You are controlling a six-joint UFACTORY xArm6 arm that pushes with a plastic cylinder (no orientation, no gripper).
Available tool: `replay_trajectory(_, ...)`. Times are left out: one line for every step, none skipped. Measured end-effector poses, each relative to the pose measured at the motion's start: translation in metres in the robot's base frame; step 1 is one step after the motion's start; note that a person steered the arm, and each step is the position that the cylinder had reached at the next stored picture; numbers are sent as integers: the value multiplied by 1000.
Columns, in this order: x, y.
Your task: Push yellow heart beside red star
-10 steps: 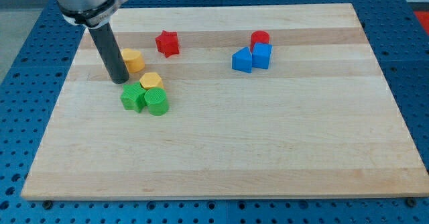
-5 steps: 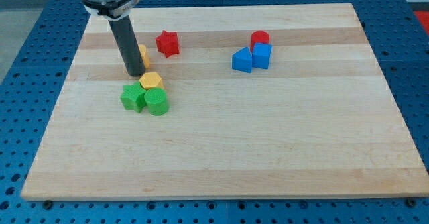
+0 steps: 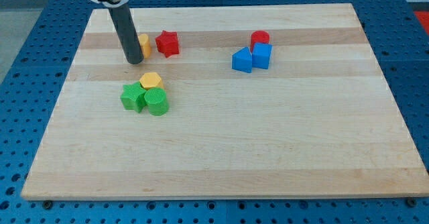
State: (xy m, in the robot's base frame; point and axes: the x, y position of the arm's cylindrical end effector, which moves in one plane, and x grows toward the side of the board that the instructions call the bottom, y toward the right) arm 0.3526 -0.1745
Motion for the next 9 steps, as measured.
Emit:
replay_trajectory(1, -13)
replay_trajectory(1, -43)
replay_trajectory(-4, -44)
replay_trajectory(-4, -26)
replay_trajectory(-5, -12)
replay_trajectory(-9, -12)
replay_trajectory(-11, -12)
replay_trajectory(-11, -12)
replay_trajectory(-11, -12)
